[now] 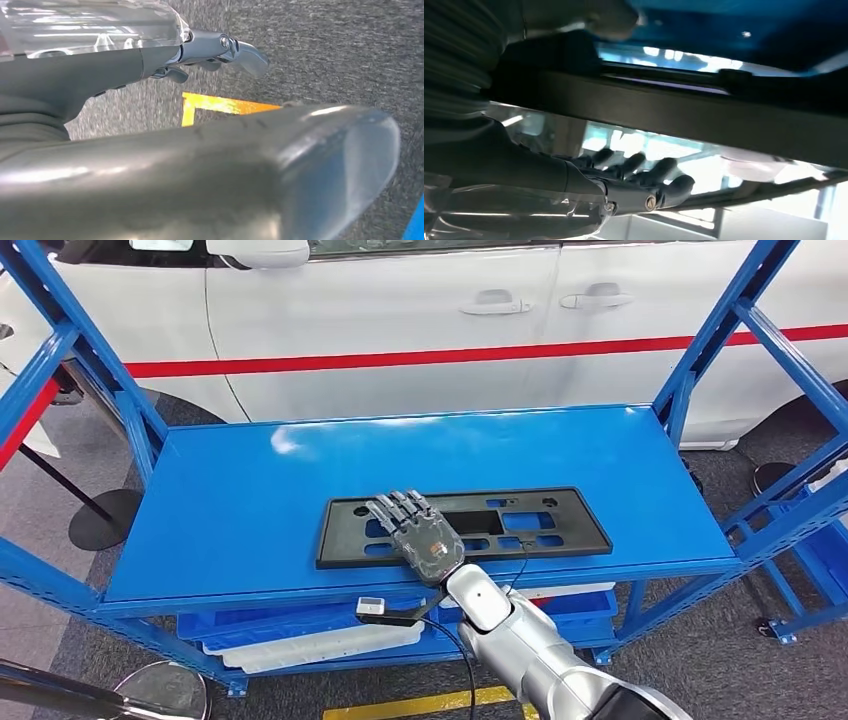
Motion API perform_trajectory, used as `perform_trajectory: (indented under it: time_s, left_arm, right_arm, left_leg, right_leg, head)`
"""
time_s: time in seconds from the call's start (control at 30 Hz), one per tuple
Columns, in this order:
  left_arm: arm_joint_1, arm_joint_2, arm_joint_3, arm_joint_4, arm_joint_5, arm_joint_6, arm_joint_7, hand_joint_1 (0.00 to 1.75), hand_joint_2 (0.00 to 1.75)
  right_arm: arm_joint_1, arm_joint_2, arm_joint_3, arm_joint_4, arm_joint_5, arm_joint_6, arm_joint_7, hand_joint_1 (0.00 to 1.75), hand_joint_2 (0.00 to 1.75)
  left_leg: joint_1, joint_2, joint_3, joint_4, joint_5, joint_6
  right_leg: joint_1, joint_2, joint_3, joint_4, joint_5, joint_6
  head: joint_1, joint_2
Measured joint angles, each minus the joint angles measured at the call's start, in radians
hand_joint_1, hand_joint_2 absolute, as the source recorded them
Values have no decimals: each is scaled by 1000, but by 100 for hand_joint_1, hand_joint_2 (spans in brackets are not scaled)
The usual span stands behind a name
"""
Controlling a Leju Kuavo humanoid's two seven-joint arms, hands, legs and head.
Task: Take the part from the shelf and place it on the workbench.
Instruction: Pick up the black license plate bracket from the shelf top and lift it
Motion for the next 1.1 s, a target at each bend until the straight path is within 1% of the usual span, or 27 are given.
perform_trajectory:
  time_s: [0.07, 0.1, 0.13, 0.17, 0.2, 0.27, 0.3, 0.33, 0.37, 0.43, 0.47, 0.5, 0.53, 0.6, 0.63, 0.67, 0.7, 0.77, 0.8, 0.83, 0.87, 0.9, 0.93, 0.97, 1.0, 1.03, 1.1]
  left_arm:
    - [0, -1, 0, 0, 3, 1, -1, 0, 0]
    - [0, -1, 0, 0, 4, 1, -1, 0, 0]
    - [0, -1, 1, 0, 4, 1, -2, 0, 0]
    - [0, -2, 1, 0, 4, 1, -2, 0, 0]
    - [0, -2, 1, 0, 4, 1, -2, 0, 0]
    - [1, -2, 1, 0, 4, 0, -2, 0, 0]
    - [2, -2, 1, 0, 4, 0, -2, 0, 0]
    - [3, -2, 1, 0, 4, -1, -2, 0, 0]
    - [4, -2, 1, 0, 4, -1, -2, 0, 0]
    - [4, -1, 1, 0, 3, -2, -2, 0, 0]
    - [3, -1, 1, 0, 3, -3, -3, 0, 0]
    - [3, -1, 1, 0, 3, -3, -3, 0, 0]
    - [3, -1, 1, 0, 3, -3, -3, 0, 0]
    - [4, -1, 1, 0, 2, -3, -4, 0, 0]
    - [4, -2, 1, 0, 2, -4, -4, 0, 0]
    - [4, -2, 1, 0, 2, -5, -5, 0, 0]
    - [3, -2, 1, 0, 2, -5, -6, 0, 0]
    - [1, -2, 1, 0, 1, -6, -8, 0, 0]
    - [1, -2, 1, 0, 1, -7, -10, 0, 0]
    - [2, -2, 1, 0, 0, -10, -13, 0, 0]
    - [3, -2, 1, 0, -2, -15, -19, 0, 44]
    - [4, -2, 1, 0, -2, -20, -30, 0, 87]
    - [4, -2, 1, 0, -2, -24, -43, 0, 131]
    - [3, -3, 1, 0, -1, -28, -60, 0, 175]
    - [3, -3, 1, 0, 1, -29, -75, 0, 175]
    - [3, -3, 1, 0, 4, -30, -89, 0, 175]
    - [3, -4, 1, 0, 7, -31, -109, 0, 175]
  right_arm:
    - [-15, 1, 24, 24, 4, 0, 57, 160, 175]
    - [-21, 1, 38, 37, 5, 0, 87, 161, 175]
    - [-28, 1, 53, 49, 6, 0, 115, 163, 175]
    - [-37, 1, 66, 62, 6, 0, 136, 166, 175]
    - [-44, 1, 78, 73, 7, 0, 150, 169, 175]
    - [-53, 0, 91, 95, 7, 0, 164, 171, 175]
    - [-55, 0, 96, 105, 8, 0, 169, 171, 175]
    - [-57, -1, 99, 114, 8, -1, 173, 171, 175]
    - [-59, -1, 101, 121, 8, -1, 177, 171, 175]
    - [-63, -2, 103, 133, 8, -1, 183, 171, 175]
    - [-66, -2, 103, 137, 8, 0, 185, 172, 175]
    - [-69, -3, 103, 141, 8, 0, 187, 173, 175]
    - [-72, -3, 103, 146, 8, 1, 188, 174, 175]
    - [-76, -5, 103, 154, 8, 3, 189, 175, 175]
    - [-79, -6, 103, 157, 8, 4, 189, 175, 175]
    - [-83, -6, 103, 161, 8, 5, 190, 175, 175]
    - [-86, -7, 103, 164, 8, 6, 190, 175, 175]
    - [-88, -8, 103, 171, 8, 6, 190, 175, 175]
    - [-87, -9, 103, 175, 8, 6, 190, 175, 175]
    - [-87, -10, 103, 178, 8, 6, 189, 175, 175]
    - [-87, -10, 103, 180, 8, 5, 187, 175, 175]
    - [-88, -10, 102, 182, 8, 5, 185, 175, 175]
    - [-89, -10, 100, 183, 8, 4, 182, 175, 175]
    - [-91, -10, 98, 184, 8, 2, 178, 175, 175]
    - [-93, -10, 96, 184, 8, 1, 174, 175, 175]
    - [-94, -9, 93, 185, 8, 0, 167, 175, 175]
    - [-95, -8, 83, 183, 7, -2, 147, 175, 175]
  left_leg:
    - [0, 0, -1, -1, 1, -13]
    - [2, 1, -1, -1, 0, -19]
    - [3, 1, -4, 8, -7, -24]
    - [3, 2, -16, 35, -25, -27]
    - [4, 2, -38, 83, -53, -30]
    - [4, 3, -100, 218, -118, -35]
    - [5, 3, -125, 271, -135, -37]
    - [5, 3, -134, 289, -133, -37]
    - [5, 3, -124, 268, -112, -37]
    - [5, 5, -55, 128, -45, -33]
    - [3, 6, -23, 62, -22, -28]
    - [2, 6, -3, 19, -9, -24]
    - [1, 6, 3, 5, -9, -18]
    - [1, 5, 3, 3, -6, -7]
    - [2, 6, 4, 0, -3, -2]
    - [3, 7, 5, -4, -1, 4]
    - [4, 7, 5, -7, 2, 8]
    - [3, 8, 2, -7, 3, 13]
    - [3, 8, 1, -7, 3, 13]
    - [3, 7, 1, -7, 3, 14]
    - [3, 6, 2, -6, 3, 13]
    - [3, 5, 4, -6, 2, 12]
    - [3, 4, 5, -6, 1, 11]
    - [1, 3, 6, -4, 0, 7]
    - [0, 2, 6, -4, 0, 2]
    - [-1, 1, 6, -3, -1, -4]
    - [0, 1, 7, -6, 1, -16]
  right_leg:
    - [5, 1, 4, -15, 2, -7]
    - [4, 1, 5, -19, 4, -12]
    - [2, 1, 8, -24, 8, -19]
    - [-1, 0, 10, -29, 11, -25]
    - [-2, -1, 11, -32, 13, -30]
    - [0, -3, 10, -32, 13, -35]
    - [2, -4, 10, -32, 13, -35]
    - [3, -4, 10, -31, 13, -35]
    - [3, -4, 10, -29, 12, -34]
    - [3, -4, 11, -24, 8, -30]
    - [5, -3, 10, -20, 6, -27]
    - [7, -3, 8, -18, 5, -23]
    - [8, -2, 6, -17, 5, -18]
    - [8, -1, 5, -17, 5, -8]
    - [7, -1, 4, -11, 0, -3]
    - [7, -1, -6, 11, -16, 2]
    - [5, 0, -25, 53, -42, 6]
    - [1, 0, -88, 187, -109, 12]
    - [-2, 0, -117, 246, -130, 14]
    - [-4, 0, -133, 276, -133, 16]
    - [-5, 0, -128, 266, -116, 16]
    - [-7, -1, -103, 215, -83, 15]
    - [-7, -1, -65, 139, -45, 12]
    - [-6, -1, -30, 67, -18, 8]
    - [-3, -1, -5, 15, -2, 4]
    - [0, -1, 7, -11, 3, 1]
    - [3, 0, 8, -18, 3, -8]
  head:
    - [0, 0]
    - [0, 0]
    - [0, 0]
    - [0, 0]
    - [0, 0]
    - [0, 0]
    - [0, 0]
    - [0, 0]
    - [0, 0]
    - [0, 0]
    - [0, 0]
    - [0, 0]
    - [0, 0]
    - [0, 0]
    - [0, 0]
    - [0, 0]
    - [0, 0]
    - [0, 0]
    - [0, 0]
    - [0, 0]
    - [0, 0]
    - [0, 0]
    - [0, 0]
    - [0, 0]
    - [0, 0]
    - [0, 0]
    - [0, 0]
